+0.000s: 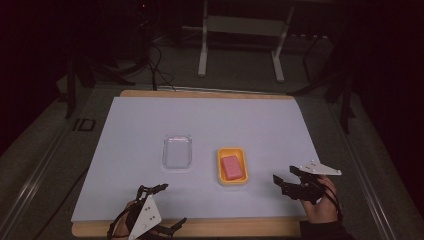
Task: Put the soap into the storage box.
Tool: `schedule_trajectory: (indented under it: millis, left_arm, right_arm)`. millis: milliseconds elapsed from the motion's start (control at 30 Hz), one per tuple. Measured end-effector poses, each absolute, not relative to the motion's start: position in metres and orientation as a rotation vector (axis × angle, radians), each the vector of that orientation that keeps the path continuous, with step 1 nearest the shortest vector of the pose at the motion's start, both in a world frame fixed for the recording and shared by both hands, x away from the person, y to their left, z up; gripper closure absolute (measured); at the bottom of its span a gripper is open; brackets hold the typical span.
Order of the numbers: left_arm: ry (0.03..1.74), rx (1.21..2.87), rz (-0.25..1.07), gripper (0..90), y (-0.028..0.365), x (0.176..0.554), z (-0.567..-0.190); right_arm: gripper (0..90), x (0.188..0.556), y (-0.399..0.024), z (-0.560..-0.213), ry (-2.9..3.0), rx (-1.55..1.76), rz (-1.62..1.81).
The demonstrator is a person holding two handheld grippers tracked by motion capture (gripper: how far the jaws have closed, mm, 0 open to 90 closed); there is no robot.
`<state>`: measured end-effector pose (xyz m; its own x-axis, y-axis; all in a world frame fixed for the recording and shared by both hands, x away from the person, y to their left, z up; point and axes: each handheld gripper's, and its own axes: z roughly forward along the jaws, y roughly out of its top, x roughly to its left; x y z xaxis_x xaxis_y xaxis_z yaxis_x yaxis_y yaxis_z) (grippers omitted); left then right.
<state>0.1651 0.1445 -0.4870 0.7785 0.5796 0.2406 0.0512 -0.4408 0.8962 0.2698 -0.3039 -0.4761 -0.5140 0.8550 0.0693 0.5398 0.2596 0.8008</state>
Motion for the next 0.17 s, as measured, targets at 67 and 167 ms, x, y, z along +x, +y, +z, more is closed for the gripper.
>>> schedule_trajectory:
  millis: [67, 167]
  left_arm:
    - [0.471, 1.961, 0.656, 0.4, 0.1442, 0.1651, -0.4871]
    - [0.469, 1.963, 0.656, 0.4, 0.1437, 0.1650, -0.4873]
  right_arm:
    - [24.9, 0.2700, -0.3036, -0.4763, 2.167, 1.272, 1.136]
    - [24.9, 0.2698, -0.3030, -0.4766, 2.167, 1.270, 1.139]
